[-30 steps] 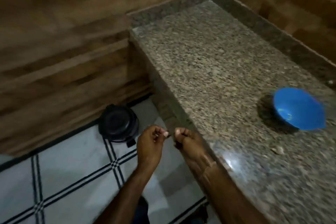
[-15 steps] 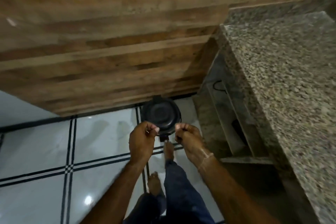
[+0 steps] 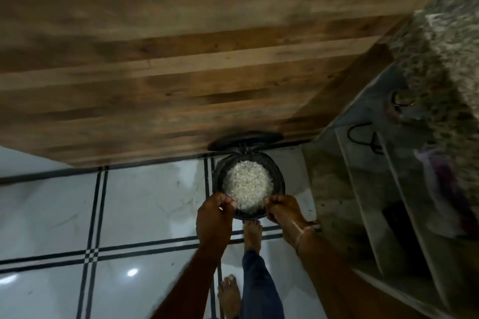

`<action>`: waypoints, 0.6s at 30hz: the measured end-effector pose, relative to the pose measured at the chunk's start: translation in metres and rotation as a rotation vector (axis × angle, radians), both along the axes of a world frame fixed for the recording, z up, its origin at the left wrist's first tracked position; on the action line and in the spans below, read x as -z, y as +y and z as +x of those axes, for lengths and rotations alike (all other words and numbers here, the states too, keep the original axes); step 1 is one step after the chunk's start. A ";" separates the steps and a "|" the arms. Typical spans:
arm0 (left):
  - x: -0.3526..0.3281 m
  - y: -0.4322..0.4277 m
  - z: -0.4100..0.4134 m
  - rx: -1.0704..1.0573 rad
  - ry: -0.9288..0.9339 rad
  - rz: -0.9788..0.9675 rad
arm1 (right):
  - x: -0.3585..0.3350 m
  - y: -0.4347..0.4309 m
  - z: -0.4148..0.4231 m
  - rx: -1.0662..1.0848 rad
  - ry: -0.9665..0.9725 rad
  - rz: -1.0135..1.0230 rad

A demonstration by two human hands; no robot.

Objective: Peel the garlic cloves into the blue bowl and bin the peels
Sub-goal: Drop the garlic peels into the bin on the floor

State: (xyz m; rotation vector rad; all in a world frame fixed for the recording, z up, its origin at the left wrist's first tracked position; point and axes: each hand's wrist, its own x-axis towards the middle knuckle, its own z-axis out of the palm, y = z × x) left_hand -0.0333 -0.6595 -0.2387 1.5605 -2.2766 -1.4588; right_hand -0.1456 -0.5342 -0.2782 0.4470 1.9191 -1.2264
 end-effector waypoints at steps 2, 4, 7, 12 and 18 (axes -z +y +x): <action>0.033 -0.005 -0.014 0.003 -0.048 0.028 | 0.038 -0.007 -0.011 -0.004 0.002 0.041; 0.069 -0.010 -0.032 0.025 -0.085 0.030 | 0.078 -0.017 -0.023 -0.024 0.034 0.070; 0.116 -0.020 -0.059 0.046 -0.148 0.037 | 0.135 -0.029 -0.042 -0.083 0.070 0.107; 0.163 -0.034 -0.082 0.141 -0.311 -0.044 | 0.190 -0.033 -0.068 -0.350 0.060 0.195; 0.177 -0.036 -0.088 0.219 -0.478 -0.127 | 0.190 -0.043 -0.063 -0.442 0.242 0.338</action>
